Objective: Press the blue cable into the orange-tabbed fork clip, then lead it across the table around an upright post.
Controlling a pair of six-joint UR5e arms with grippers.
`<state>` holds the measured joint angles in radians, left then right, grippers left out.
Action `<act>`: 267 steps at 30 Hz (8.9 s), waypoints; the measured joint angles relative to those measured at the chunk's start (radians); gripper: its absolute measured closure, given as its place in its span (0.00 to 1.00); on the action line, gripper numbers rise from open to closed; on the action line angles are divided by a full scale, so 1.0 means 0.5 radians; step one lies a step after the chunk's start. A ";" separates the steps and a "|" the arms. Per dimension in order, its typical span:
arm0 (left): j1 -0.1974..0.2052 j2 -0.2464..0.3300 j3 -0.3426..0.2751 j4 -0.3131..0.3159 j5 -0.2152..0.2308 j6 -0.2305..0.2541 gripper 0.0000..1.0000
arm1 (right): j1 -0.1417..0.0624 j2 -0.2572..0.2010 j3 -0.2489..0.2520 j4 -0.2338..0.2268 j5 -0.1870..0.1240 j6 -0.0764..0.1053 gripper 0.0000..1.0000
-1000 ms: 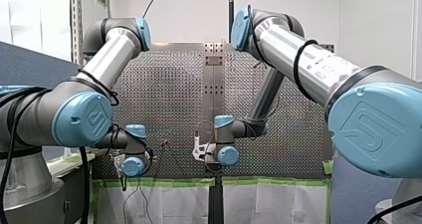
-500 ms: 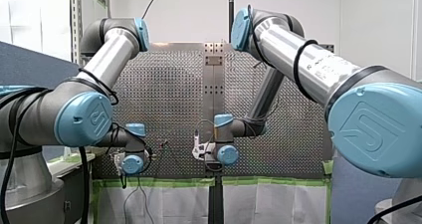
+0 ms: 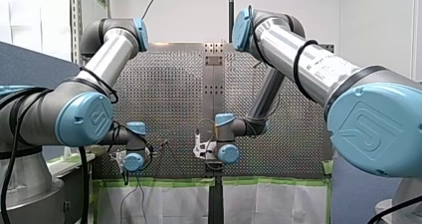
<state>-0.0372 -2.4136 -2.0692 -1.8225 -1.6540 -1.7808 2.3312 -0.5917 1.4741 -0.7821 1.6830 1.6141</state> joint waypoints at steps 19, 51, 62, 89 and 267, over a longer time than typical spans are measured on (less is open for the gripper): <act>0.023 0.000 0.218 -0.263 0.005 -0.002 1.00 | -0.097 0.001 -0.035 0.006 -0.012 0.000 1.00; 0.069 0.000 0.398 -0.523 -0.019 0.015 0.57 | -0.269 0.009 -0.133 0.047 -0.122 0.002 1.00; 0.086 0.000 0.399 -0.643 -0.043 0.170 0.00 | -0.276 0.010 -0.141 0.064 -0.129 -0.002 1.00; 0.137 0.020 0.134 -0.777 0.246 0.144 0.00 | -0.277 0.012 -0.140 0.096 -0.130 -0.020 1.00; -0.493 0.344 0.182 -0.841 -0.220 0.091 0.00 | -0.292 0.033 -0.139 0.173 -0.170 -0.040 1.00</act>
<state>-0.2837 -2.2414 -1.9780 -2.2431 -1.7641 -1.7354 2.1851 -0.5751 1.4045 -0.6956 1.5978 1.5942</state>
